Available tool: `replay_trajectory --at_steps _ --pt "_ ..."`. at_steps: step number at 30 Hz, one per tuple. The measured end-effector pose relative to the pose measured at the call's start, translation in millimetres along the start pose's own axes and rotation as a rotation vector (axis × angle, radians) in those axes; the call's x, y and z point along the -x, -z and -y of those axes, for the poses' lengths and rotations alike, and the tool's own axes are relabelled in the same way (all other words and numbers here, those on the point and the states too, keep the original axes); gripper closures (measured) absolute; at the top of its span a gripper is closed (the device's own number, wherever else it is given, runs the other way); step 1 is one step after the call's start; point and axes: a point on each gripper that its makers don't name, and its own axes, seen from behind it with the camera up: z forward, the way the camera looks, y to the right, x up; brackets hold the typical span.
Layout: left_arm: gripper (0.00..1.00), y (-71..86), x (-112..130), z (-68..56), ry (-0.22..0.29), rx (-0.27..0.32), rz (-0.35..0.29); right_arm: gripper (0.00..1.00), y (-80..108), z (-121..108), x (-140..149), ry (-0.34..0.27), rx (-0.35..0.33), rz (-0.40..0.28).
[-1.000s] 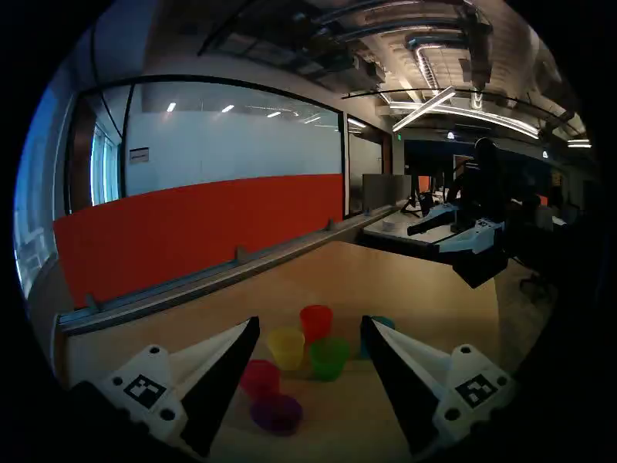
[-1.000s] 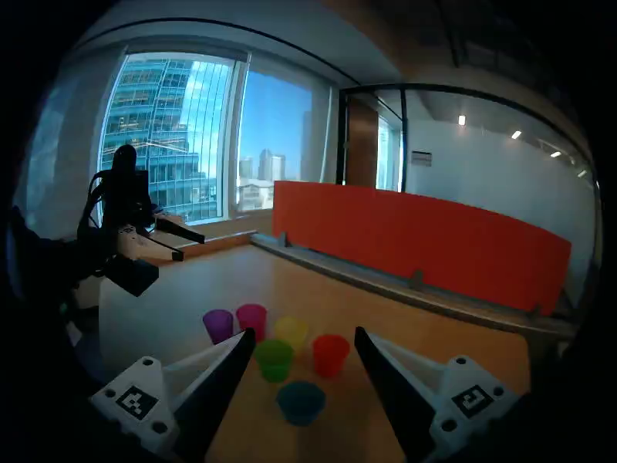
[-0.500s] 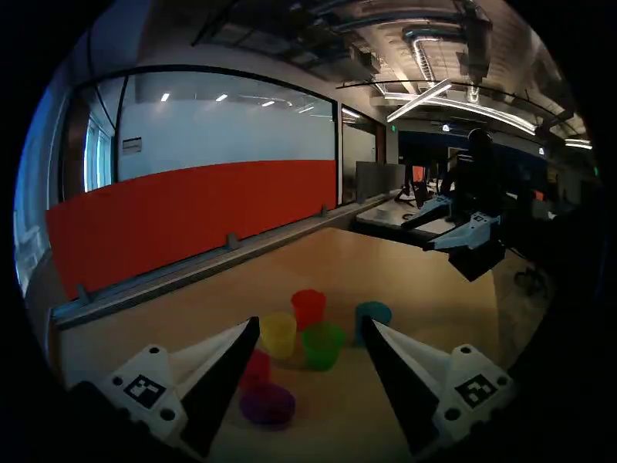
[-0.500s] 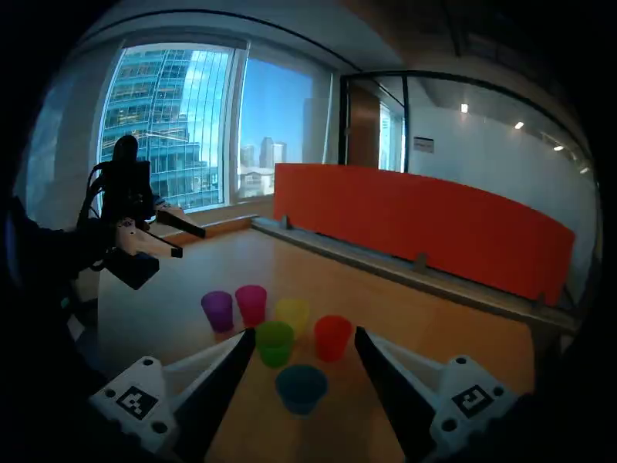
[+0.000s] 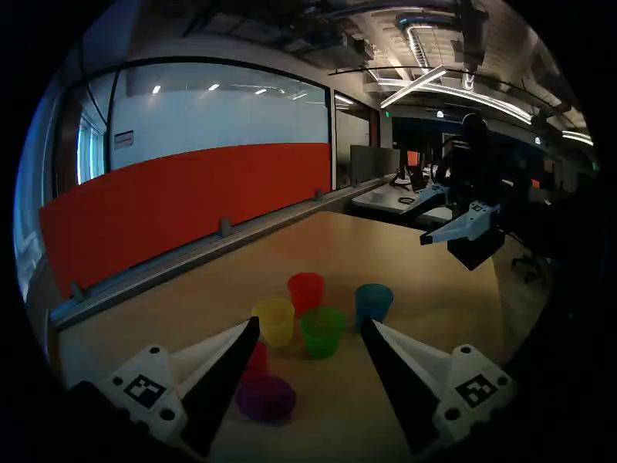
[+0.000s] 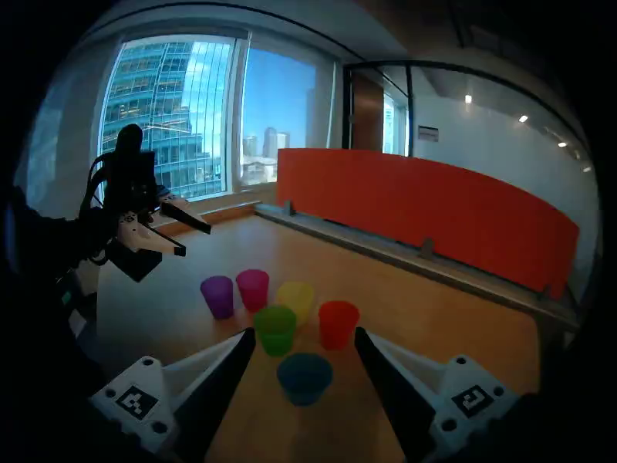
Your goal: Pour water
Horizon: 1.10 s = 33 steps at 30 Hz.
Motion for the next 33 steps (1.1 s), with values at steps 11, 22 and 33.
replay_trajectory --at_steps 11,22,33 --pt "0.03 -14.0 15.4 0.4 -0.002 0.015 0.034 0.0 -9.2 -2.0 18.2 -0.002 -0.004 0.027" --pt "0.03 -28.8 34.4 -1.9 -0.006 0.029 0.067 0.0 -19.8 -5.2 38.8 -0.016 -0.006 0.056" --pt "0.03 -37.6 45.1 -1.8 -0.015 0.037 0.091 0.0 -28.5 -6.8 53.8 -0.002 -0.011 0.086"
